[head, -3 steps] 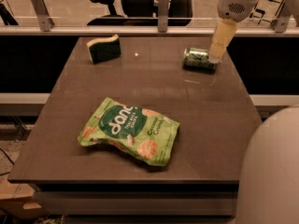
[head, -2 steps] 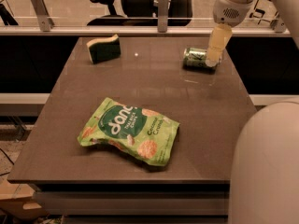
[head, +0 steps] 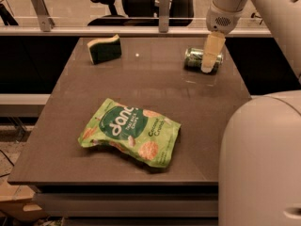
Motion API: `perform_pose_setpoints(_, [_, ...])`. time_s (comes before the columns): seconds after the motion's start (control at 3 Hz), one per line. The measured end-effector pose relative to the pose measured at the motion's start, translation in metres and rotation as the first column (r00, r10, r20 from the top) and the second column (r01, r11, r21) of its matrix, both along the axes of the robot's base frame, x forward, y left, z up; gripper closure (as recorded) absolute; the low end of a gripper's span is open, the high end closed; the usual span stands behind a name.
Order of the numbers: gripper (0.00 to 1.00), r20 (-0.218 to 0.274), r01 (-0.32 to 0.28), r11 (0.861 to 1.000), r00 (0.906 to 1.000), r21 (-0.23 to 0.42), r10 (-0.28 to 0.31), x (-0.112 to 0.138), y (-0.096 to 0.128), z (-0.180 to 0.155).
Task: Place green can upright
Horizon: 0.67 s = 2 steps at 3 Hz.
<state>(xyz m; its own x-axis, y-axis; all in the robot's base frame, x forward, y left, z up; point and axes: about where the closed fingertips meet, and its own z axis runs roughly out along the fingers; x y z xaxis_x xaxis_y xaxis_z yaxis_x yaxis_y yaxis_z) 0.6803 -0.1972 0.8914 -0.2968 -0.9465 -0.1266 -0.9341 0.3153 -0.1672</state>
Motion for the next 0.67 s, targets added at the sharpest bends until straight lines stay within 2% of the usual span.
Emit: perform_pose_setpoints(0.67, [0.00, -0.039, -0.005, 1.000, 0.9992, 0.003, 0.005, 0.004, 0.008, -0.022])
